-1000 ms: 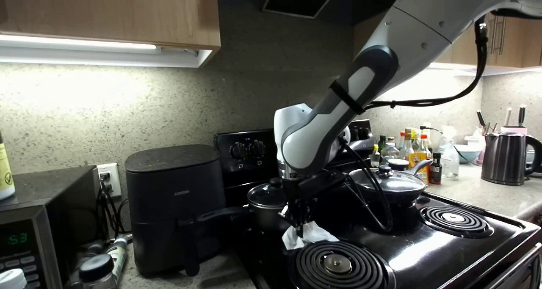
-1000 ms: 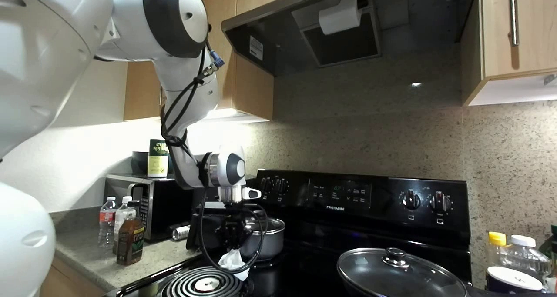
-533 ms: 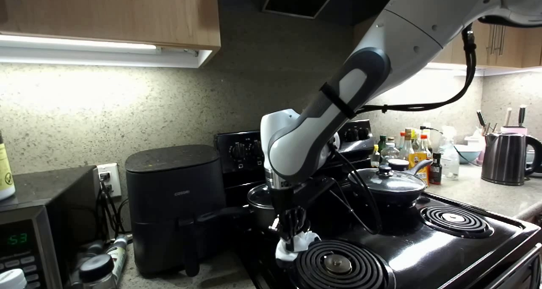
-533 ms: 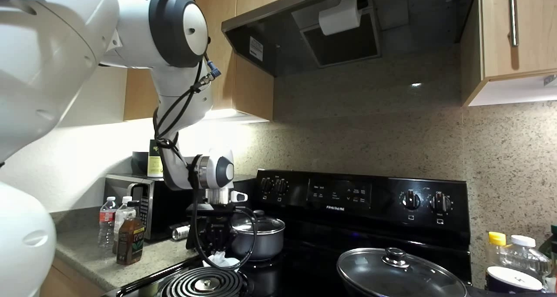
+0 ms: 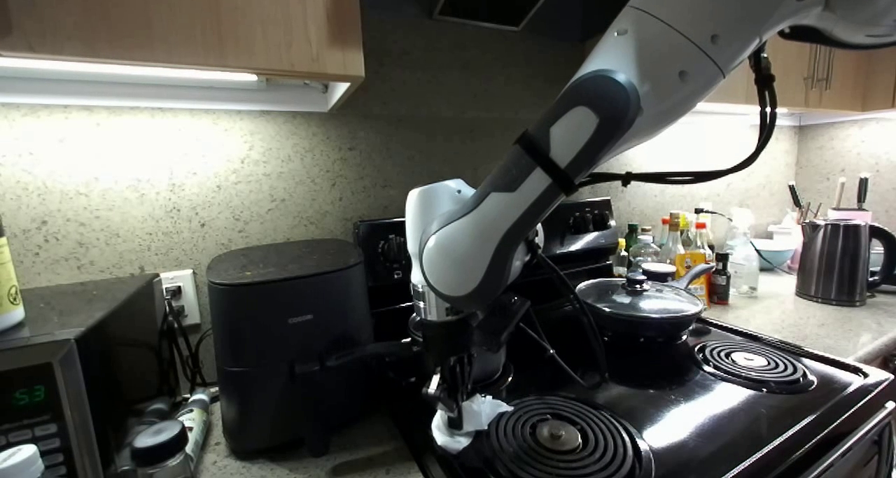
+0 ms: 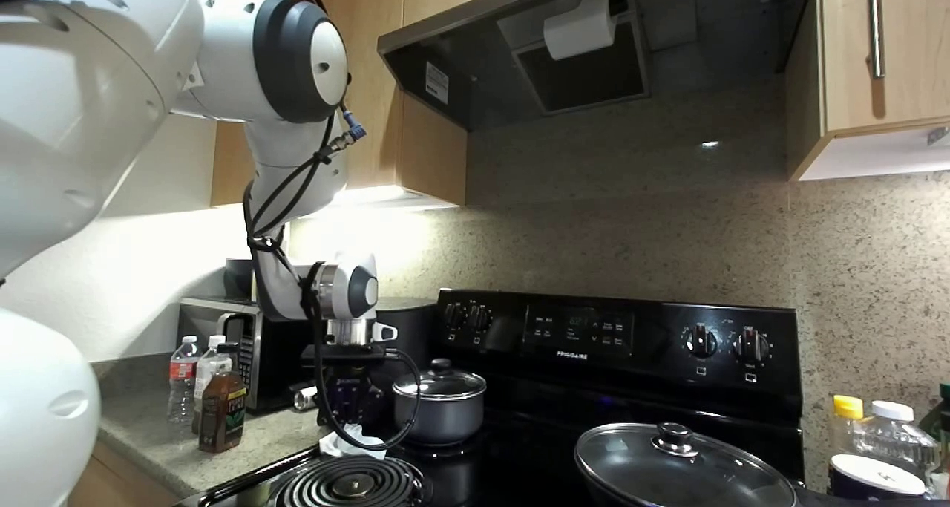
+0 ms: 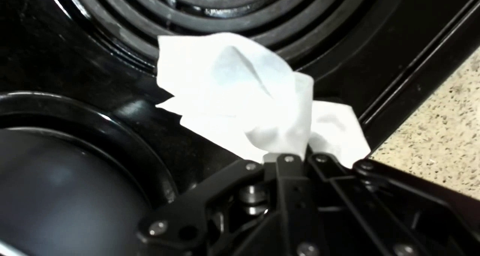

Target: Pick up the cleaning wipe and clean the stove

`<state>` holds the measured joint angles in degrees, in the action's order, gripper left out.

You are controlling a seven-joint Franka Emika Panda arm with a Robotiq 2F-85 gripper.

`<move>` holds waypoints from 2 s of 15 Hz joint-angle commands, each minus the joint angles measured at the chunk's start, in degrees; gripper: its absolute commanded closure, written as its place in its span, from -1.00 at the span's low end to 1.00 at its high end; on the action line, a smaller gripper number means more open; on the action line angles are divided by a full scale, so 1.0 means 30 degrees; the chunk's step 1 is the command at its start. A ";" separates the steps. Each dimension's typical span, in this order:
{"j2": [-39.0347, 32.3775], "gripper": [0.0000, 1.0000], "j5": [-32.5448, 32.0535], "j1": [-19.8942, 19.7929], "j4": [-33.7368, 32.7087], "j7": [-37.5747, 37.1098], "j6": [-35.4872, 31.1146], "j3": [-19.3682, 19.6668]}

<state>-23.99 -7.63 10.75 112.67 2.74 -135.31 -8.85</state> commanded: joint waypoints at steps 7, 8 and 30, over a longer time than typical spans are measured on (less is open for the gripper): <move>-0.2097 0.99 -0.3278 0.1453 -0.1472 -0.2674 -0.2194 0.1995; -0.2210 0.99 -0.3213 0.1498 -0.1712 -0.2957 -0.1983 0.2081; 0.0118 0.99 0.2172 -0.1822 0.2579 -1.2347 -0.2144 0.5505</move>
<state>-23.68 -3.05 6.54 115.23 -30.33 -136.95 6.39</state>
